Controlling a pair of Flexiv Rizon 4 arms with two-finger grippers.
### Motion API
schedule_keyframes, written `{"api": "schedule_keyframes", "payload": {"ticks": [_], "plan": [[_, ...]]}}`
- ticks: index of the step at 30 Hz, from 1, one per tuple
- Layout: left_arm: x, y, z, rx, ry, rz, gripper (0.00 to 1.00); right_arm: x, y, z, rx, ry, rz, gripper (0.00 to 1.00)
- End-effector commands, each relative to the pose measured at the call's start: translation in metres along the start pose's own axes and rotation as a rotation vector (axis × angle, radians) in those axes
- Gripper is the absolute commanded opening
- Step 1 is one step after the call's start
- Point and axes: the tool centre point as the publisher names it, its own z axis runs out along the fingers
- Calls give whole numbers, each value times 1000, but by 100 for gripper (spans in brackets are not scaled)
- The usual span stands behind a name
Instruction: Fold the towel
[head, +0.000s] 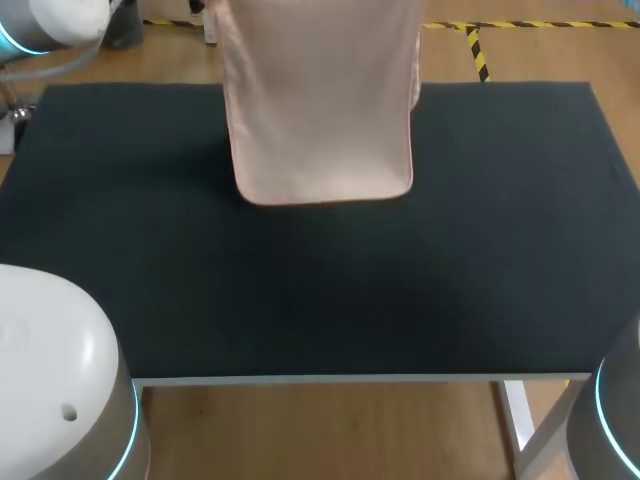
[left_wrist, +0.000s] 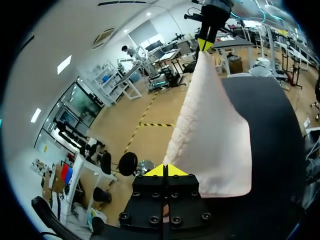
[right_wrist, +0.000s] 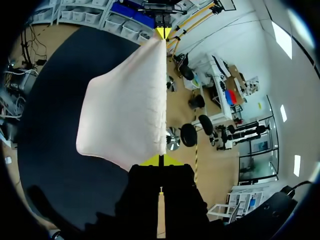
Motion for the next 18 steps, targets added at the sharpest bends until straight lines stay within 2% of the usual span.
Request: {"api": "schedule_keyframes", "payload": {"ticks": [1, 7, 11, 18], "plan": [[-17, -10, 3, 6, -38, -7, 0, -23, -7, 10, -9, 3, 0, 0], [-58, -28, 0, 34, -152, -11, 0, -56, -4, 16, -50, -41, -20, 0], [-80, -38, 0, 50, -200, 5, 0, -81, -3, 18, -51, -82, -43, 0], [-101, -47, 9, 62, -255, 5, 0, -117, -4, 26, -37, -137, -88, 0]]}}
